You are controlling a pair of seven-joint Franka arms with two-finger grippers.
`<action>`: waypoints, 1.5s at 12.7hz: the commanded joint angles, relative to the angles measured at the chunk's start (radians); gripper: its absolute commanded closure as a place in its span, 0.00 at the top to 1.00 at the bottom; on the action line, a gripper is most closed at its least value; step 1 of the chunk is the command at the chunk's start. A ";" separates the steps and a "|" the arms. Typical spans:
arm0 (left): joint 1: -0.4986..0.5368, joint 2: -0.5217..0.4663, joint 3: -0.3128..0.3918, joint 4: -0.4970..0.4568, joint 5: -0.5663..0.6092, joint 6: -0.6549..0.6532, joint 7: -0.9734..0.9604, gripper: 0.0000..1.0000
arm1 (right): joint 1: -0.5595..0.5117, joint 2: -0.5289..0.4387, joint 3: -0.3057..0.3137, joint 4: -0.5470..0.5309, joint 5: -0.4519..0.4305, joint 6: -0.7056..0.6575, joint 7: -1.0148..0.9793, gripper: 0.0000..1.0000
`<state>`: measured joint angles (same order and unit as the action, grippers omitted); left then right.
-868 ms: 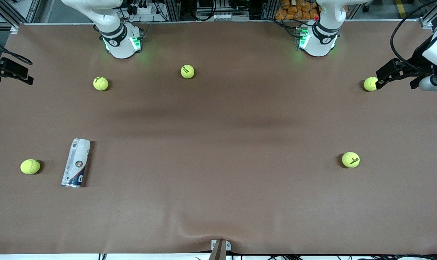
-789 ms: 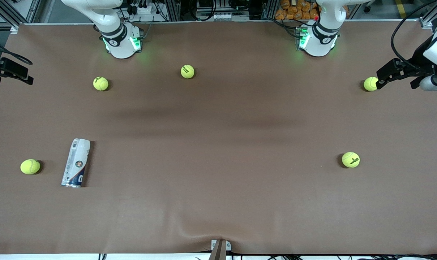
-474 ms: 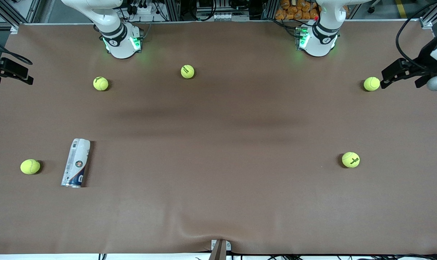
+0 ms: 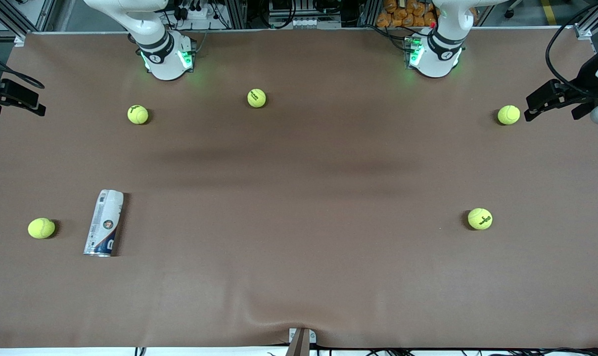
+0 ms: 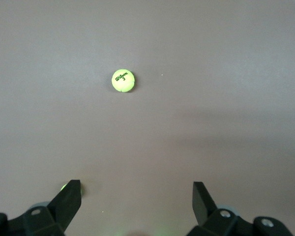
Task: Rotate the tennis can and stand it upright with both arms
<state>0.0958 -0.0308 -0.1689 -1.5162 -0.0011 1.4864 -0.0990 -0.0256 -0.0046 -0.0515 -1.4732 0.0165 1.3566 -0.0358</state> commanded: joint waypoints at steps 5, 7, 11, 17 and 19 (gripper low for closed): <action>-0.002 0.020 -0.014 0.030 0.010 -0.021 0.005 1.00 | -0.002 -0.002 0.002 0.008 0.005 -0.008 0.014 1.00; 0.005 0.011 -0.006 0.027 0.001 -0.025 0.008 1.00 | -0.002 -0.002 0.002 0.008 0.005 -0.008 0.014 1.00; 0.004 0.011 -0.004 0.025 0.001 -0.043 -0.002 1.00 | 0.000 -0.002 0.002 0.008 0.005 -0.007 0.014 1.00; -0.005 0.020 -0.015 0.019 -0.004 -0.075 -0.017 1.00 | 0.000 -0.002 0.002 0.008 0.005 -0.008 0.014 1.00; -0.011 0.022 -0.018 0.022 -0.002 -0.074 -0.011 1.00 | -0.002 -0.002 0.002 0.008 0.005 -0.008 0.014 1.00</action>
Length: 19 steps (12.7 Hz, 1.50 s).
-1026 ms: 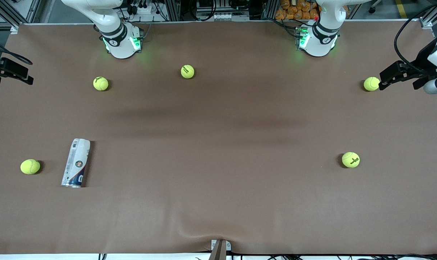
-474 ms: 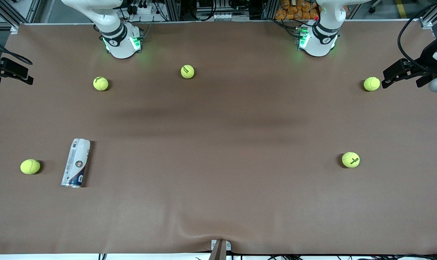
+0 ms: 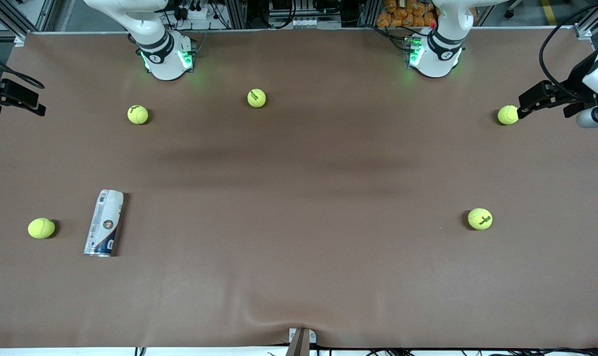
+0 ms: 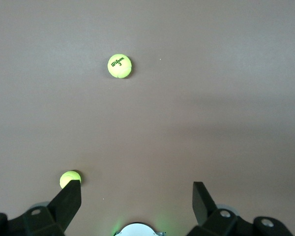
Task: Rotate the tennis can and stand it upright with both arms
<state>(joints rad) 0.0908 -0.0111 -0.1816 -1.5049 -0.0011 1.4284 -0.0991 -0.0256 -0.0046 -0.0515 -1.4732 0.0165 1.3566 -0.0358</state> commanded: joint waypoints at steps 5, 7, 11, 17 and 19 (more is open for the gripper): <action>-0.013 0.003 -0.032 0.009 0.007 -0.011 -0.016 1.00 | -0.001 -0.002 0.002 0.008 0.005 -0.010 0.014 1.00; -0.006 0.002 -0.033 0.011 0.007 -0.010 -0.017 1.00 | 0.001 -0.002 0.002 0.008 0.005 -0.008 0.016 1.00; 0.009 -0.004 -0.027 0.006 0.012 -0.006 -0.014 1.00 | -0.002 0.018 0.002 0.002 0.023 0.007 0.014 1.00; 0.052 -0.024 -0.019 -0.005 0.049 -0.005 -0.010 1.00 | -0.193 0.188 -0.005 0.004 0.167 0.067 0.008 1.00; 0.041 -0.018 -0.025 -0.006 0.050 0.012 -0.017 1.00 | -0.211 0.285 -0.004 0.007 0.171 0.123 0.004 1.00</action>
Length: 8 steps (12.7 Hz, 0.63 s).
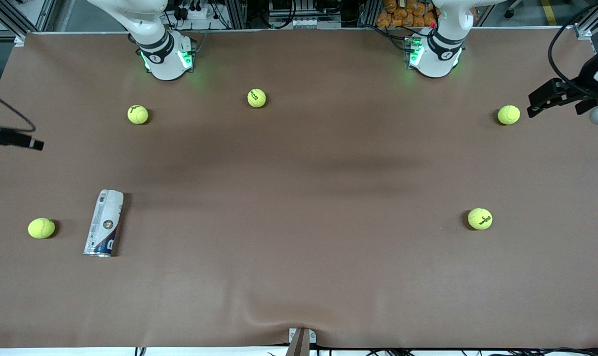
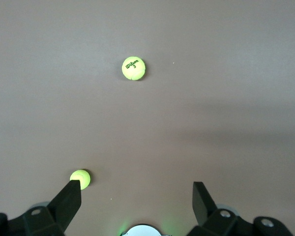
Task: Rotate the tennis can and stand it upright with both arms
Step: 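Reach the right gripper down to the lying tennis can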
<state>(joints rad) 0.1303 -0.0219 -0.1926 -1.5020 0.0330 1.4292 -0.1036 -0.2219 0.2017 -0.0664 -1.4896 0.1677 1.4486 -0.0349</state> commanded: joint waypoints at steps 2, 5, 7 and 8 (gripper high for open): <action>0.006 -0.003 -0.019 -0.023 0.015 0.016 -0.013 1.00 | 0.013 0.154 0.013 0.020 -0.031 0.096 0.000 1.00; 0.005 -0.003 -0.021 -0.032 0.011 0.030 -0.015 1.00 | 0.019 0.315 0.016 0.041 -0.031 0.146 -0.038 1.00; 0.006 -0.007 -0.021 -0.056 0.011 0.030 -0.013 1.00 | 0.033 0.346 0.016 0.046 -0.036 0.217 -0.150 1.00; 0.006 -0.009 -0.022 -0.060 0.010 0.030 -0.013 1.00 | 0.050 0.372 0.016 0.046 -0.037 0.255 -0.158 1.00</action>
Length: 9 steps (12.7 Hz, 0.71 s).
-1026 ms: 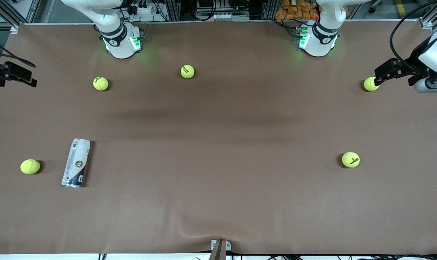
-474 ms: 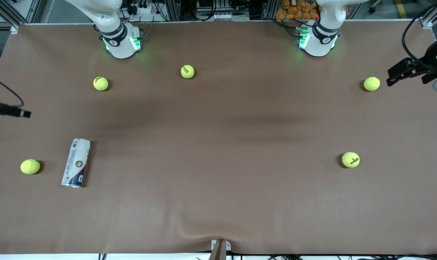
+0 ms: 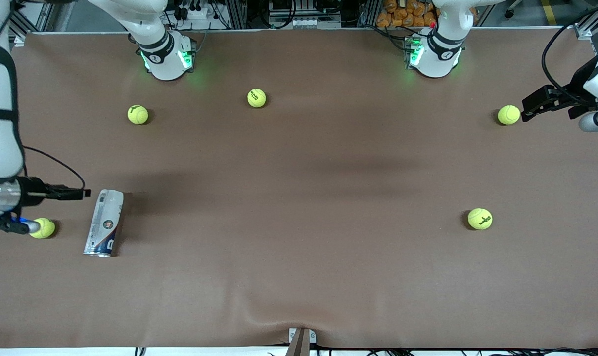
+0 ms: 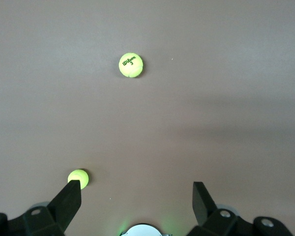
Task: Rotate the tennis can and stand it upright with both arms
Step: 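Reach the right gripper down to the lying tennis can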
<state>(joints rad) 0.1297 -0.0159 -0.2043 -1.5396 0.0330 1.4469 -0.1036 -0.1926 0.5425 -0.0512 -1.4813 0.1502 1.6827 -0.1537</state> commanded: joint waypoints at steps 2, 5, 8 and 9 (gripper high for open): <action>0.008 -0.016 -0.010 -0.025 0.001 0.012 -0.015 1.00 | 0.051 0.078 -0.001 0.029 -0.070 0.099 -0.107 1.00; 0.010 -0.022 -0.009 -0.057 -0.008 0.055 -0.015 1.00 | 0.045 0.105 0.001 -0.003 -0.110 0.169 -0.165 1.00; 0.011 -0.029 -0.009 -0.077 -0.008 0.064 -0.015 1.00 | 0.047 0.125 -0.001 -0.054 -0.112 0.241 -0.173 1.00; 0.010 -0.029 -0.009 -0.077 -0.008 0.066 -0.015 1.00 | 0.048 0.131 -0.001 -0.057 -0.112 0.241 -0.175 1.00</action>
<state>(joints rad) 0.1302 -0.0167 -0.2049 -1.5897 0.0326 1.4947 -0.1036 -0.1421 0.6756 -0.0559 -1.5194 0.0518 1.9096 -0.3105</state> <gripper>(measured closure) 0.000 0.000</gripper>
